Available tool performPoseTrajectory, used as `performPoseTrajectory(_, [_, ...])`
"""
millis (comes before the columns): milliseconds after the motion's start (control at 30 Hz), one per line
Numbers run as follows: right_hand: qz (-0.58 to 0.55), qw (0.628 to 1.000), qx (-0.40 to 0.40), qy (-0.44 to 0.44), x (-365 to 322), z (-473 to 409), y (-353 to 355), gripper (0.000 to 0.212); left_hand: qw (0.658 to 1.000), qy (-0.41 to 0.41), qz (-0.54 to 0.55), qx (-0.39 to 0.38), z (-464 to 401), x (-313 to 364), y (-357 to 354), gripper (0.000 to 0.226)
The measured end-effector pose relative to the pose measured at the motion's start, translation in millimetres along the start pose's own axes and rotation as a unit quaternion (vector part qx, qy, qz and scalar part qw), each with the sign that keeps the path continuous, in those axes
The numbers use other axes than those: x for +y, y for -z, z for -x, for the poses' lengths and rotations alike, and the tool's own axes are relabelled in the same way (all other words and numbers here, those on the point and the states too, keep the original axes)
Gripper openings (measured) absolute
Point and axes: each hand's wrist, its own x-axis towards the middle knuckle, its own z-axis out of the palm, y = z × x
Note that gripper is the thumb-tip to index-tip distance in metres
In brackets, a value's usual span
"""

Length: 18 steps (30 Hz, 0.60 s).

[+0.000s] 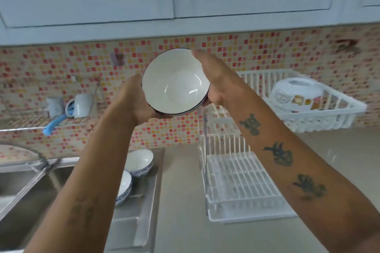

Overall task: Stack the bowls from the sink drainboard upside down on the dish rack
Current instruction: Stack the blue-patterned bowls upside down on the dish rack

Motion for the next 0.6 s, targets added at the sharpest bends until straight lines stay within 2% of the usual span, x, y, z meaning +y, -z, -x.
performPoseTrajectory(133, [-0.019, 0.998, 0.053, -0.008, -10, 4, 52, 0.033, 0.999, 0.004, -0.016, -0.038, -18, 5, -57, 0.041])
performPoseTrajectory(267, [-0.048, 0.995, 0.091, 0.01, -16, 7, 98, 0.043, 0.996, 0.039, -0.013, -0.084, -36, 8, -102, 0.047])
performPoseTrajectory(400, [-0.069, 0.985, 0.145, 0.062, -13, 1, 132, 0.048, 0.991, 0.065, 0.008, -0.115, -50, 6, -140, 0.043])
performPoseTrajectory(500, [-0.057, 0.975, 0.192, 0.1, -5, -4, 149, 0.054, 0.982, 0.092, -0.003, -0.168, -55, 1, -163, 0.04])
performPoseTrajectory(533, [-0.05, 0.971, 0.203, 0.114, -1, -7, 155, 0.049, 0.98, 0.094, -0.013, -0.177, -59, -1, -167, 0.038])
performPoseTrajectory(600, [-0.045, 0.962, 0.218, 0.161, 5, -10, 165, 0.02, 0.975, 0.11, -0.028, -0.19, -70, -7, -170, 0.044])
